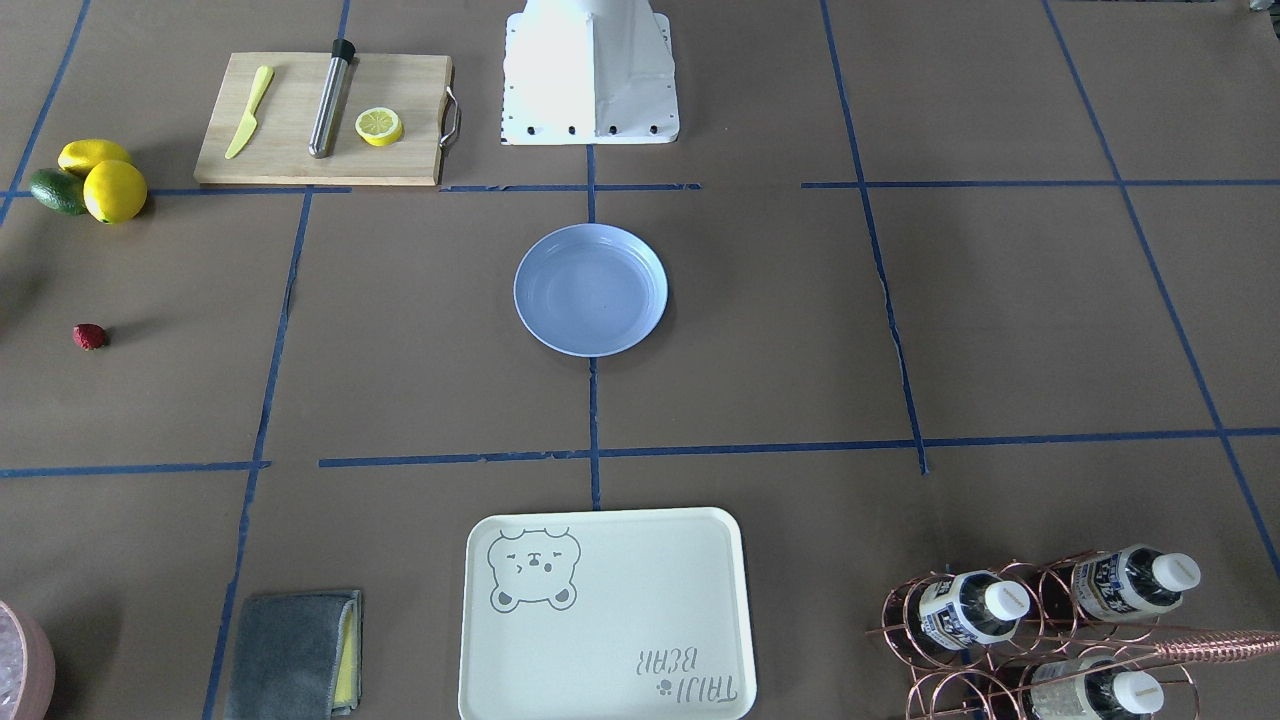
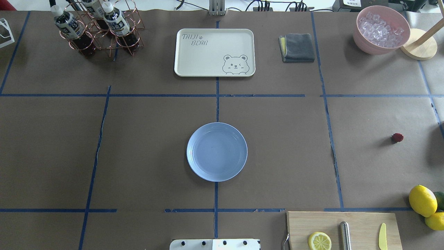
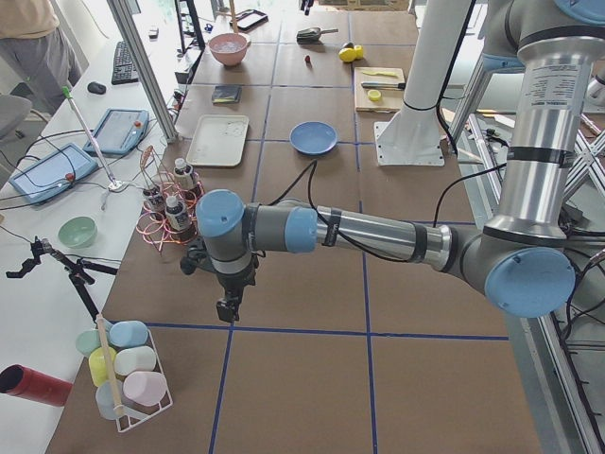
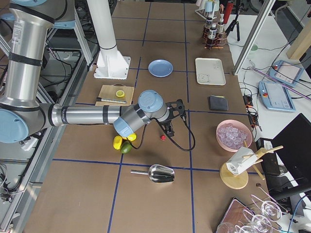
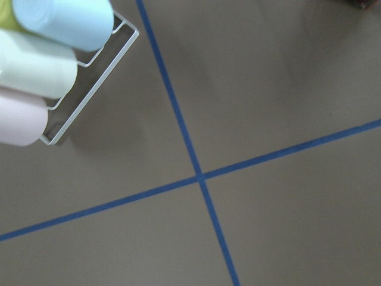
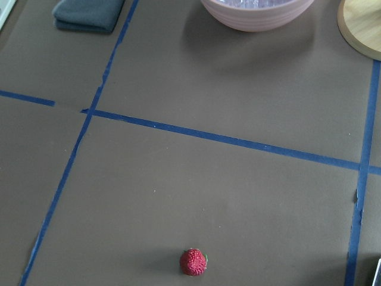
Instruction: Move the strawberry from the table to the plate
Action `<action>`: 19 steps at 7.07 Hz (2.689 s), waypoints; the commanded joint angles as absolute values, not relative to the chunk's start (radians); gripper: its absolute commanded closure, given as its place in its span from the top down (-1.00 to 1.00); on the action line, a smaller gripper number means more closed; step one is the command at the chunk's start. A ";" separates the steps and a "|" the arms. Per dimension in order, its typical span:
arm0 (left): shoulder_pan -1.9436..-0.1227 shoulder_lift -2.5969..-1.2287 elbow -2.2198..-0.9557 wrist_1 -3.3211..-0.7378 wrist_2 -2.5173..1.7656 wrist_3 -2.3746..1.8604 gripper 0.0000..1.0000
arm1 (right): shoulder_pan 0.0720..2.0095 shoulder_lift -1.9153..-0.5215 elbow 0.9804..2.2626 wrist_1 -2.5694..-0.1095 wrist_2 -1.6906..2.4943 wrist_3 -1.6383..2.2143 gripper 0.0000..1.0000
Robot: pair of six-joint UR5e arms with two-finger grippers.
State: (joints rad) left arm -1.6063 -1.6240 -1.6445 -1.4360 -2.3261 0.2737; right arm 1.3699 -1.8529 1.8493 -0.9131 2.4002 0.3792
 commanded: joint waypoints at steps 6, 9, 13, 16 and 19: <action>-1.626 -1.560 -1.644 -1.451 -2.393 0.282 1.00 | 1.064 -1.826 1.686 -0.652 2.128 0.654 0.99; -1.624 -1.560 -1.644 -1.451 -2.393 0.282 1.00 | 0.973 -1.760 1.640 -0.660 2.049 0.693 0.92; -1.624 -1.562 -1.643 -1.451 -2.395 0.282 1.00 | 0.908 -1.761 1.608 -0.660 2.014 0.689 0.44; -1.624 -1.560 -1.644 -1.451 -2.395 0.284 1.00 | 0.891 -1.766 1.601 -0.663 1.997 0.686 -0.65; -1.624 -1.560 -1.643 -1.451 -2.445 0.284 1.00 | 0.887 -1.705 1.666 -0.679 1.980 0.709 -1.00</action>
